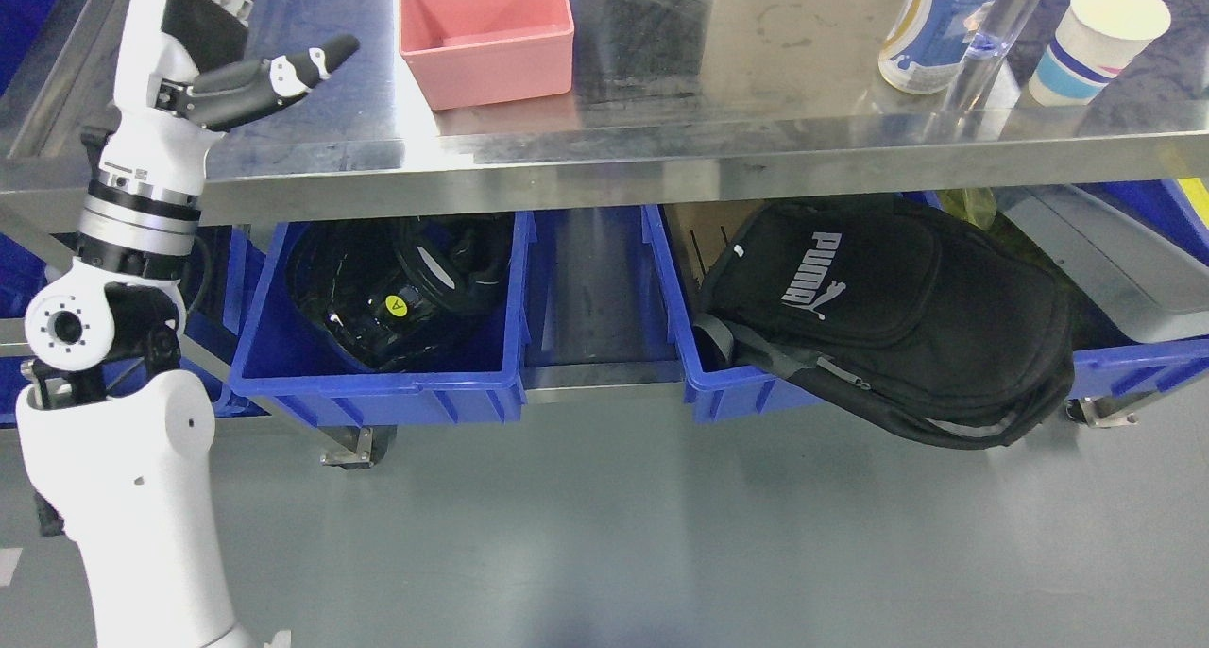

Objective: Place storage box into left shelf container
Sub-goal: 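Raise the left hand and reach toward the pink box on the table, then grasp the pink box's edge with the left hand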

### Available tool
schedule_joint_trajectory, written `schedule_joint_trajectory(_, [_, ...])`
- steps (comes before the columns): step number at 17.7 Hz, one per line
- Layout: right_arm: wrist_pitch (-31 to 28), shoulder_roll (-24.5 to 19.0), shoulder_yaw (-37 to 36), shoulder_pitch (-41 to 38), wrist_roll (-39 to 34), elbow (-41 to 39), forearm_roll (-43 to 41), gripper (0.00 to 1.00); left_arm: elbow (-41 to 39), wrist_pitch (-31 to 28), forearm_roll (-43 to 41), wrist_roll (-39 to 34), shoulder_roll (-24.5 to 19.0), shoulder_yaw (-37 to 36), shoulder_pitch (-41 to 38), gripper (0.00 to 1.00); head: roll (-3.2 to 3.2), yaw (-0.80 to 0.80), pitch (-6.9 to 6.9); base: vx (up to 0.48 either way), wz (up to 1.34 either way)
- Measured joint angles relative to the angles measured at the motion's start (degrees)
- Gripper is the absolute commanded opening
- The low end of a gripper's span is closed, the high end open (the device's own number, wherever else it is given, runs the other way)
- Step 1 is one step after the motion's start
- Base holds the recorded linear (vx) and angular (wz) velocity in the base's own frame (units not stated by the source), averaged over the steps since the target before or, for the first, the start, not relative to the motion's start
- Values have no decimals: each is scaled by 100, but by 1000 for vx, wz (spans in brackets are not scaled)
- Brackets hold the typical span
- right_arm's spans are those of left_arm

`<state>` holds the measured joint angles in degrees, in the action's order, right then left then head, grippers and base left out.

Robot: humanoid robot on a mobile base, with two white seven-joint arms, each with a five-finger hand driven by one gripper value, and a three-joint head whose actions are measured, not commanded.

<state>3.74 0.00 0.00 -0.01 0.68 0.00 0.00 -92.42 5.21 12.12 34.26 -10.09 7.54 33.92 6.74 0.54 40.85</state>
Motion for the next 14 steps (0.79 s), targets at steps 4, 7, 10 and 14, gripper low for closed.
schedule_joint_trajectory(4, [0,0,0,0,-20,0,0,100,321,-26,-775,405,-333,-303,376,99,0,0,0,0,0])
schedule_joint_trajectory(7, [0,0,0,0,-15,0,0,100,682,-50,-1229,478,-522,-654,911,98,0,0,0,0,0])
schedule_joint_trajectory(10, [0,0,0,1,-4,0,0,100,1055,-103,-1493,590,-630,-1127,1466,97,0,0,0,0,0])
schedule_joint_trajectory(14, [0,0,0,1,3,0,0,100,1594,-224,-1825,880,-646,-1745,1986,98,0,0,0,0,0])
